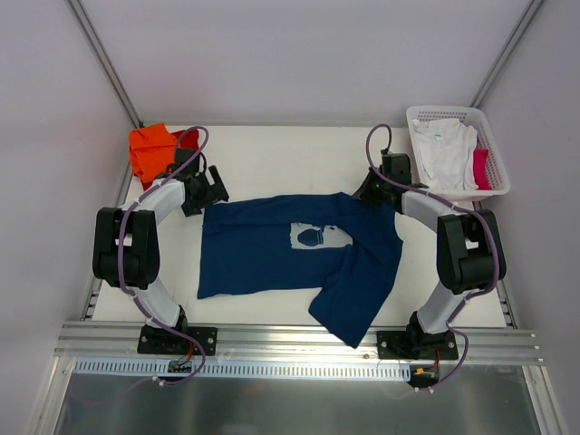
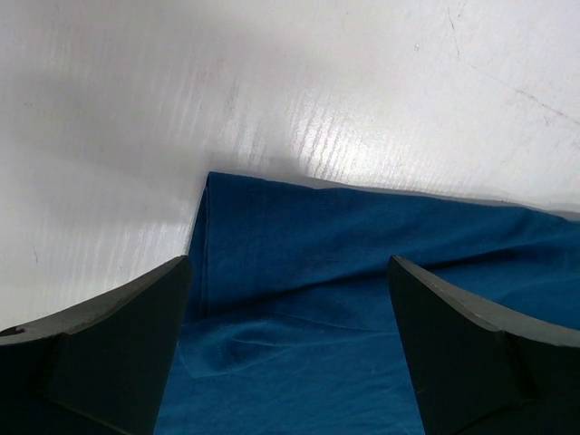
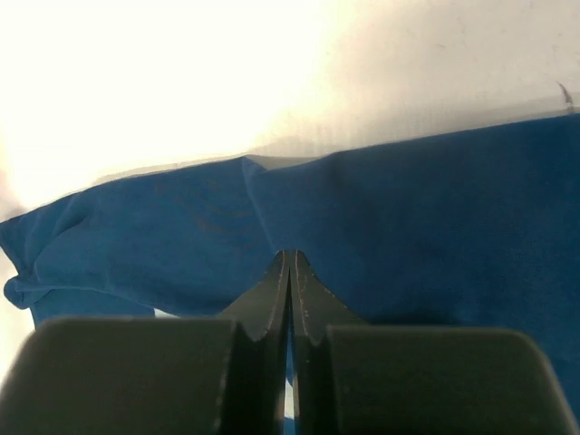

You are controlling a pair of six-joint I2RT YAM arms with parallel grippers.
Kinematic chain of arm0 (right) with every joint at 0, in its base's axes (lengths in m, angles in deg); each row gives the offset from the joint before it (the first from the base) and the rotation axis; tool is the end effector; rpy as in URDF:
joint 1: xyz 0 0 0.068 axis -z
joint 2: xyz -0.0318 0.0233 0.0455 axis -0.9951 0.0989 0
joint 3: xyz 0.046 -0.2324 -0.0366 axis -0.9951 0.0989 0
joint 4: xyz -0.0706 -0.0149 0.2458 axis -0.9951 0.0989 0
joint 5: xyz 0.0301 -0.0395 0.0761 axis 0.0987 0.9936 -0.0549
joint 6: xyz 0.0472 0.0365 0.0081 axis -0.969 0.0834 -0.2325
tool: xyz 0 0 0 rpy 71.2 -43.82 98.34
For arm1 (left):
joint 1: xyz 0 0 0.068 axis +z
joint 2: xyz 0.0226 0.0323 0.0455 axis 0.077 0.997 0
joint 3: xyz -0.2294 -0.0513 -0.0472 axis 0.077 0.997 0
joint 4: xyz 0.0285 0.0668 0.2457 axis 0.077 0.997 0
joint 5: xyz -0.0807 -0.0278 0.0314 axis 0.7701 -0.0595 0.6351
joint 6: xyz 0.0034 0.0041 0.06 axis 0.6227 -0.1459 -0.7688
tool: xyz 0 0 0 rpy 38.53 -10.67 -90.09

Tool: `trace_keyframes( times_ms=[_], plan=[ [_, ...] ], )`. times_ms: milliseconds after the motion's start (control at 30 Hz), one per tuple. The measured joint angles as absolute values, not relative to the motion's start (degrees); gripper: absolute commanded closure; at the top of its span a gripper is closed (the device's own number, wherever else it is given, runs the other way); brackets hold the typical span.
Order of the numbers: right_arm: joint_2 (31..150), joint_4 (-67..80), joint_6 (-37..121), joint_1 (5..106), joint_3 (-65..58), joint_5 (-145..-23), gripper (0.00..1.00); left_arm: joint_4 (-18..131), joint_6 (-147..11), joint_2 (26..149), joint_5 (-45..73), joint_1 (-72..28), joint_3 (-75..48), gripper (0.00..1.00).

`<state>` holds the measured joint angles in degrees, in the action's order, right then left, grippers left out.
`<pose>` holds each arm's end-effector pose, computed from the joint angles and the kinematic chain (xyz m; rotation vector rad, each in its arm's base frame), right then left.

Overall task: Fold and stack the t-shirts
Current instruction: Fold the flattened tshirt in 1/3 of the way

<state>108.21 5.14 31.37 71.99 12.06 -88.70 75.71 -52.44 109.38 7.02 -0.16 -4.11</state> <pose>0.3607 0.0886 0.1619 -0.0190 2.2767 0.5141 0.3536 -0.0294 0.1612 -0.4840 2.4425 -0.2696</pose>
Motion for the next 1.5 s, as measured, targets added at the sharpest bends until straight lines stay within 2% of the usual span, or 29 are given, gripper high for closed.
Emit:
trace_keyframes(
  times_ms=[400, 667, 1500],
  plan=[
    [100.5, 4.2, 30.6, 68.4, 21.5, -88.7, 1.00, 75.6, -52.5, 109.4, 7.2, -0.2, -4.1, 0.10],
    [100.2, 2.8, 29.8, 66.9, 24.8, -88.4, 1.00, 75.6, -52.5, 109.4, 7.4, -0.2, -4.1, 0.10],
    [103.6, 1.8, 34.6, 73.0, 20.6, -86.3, 1.00, 75.6, -53.6, 109.4, 8.1, -0.2, -4.1, 0.10]
  ],
)
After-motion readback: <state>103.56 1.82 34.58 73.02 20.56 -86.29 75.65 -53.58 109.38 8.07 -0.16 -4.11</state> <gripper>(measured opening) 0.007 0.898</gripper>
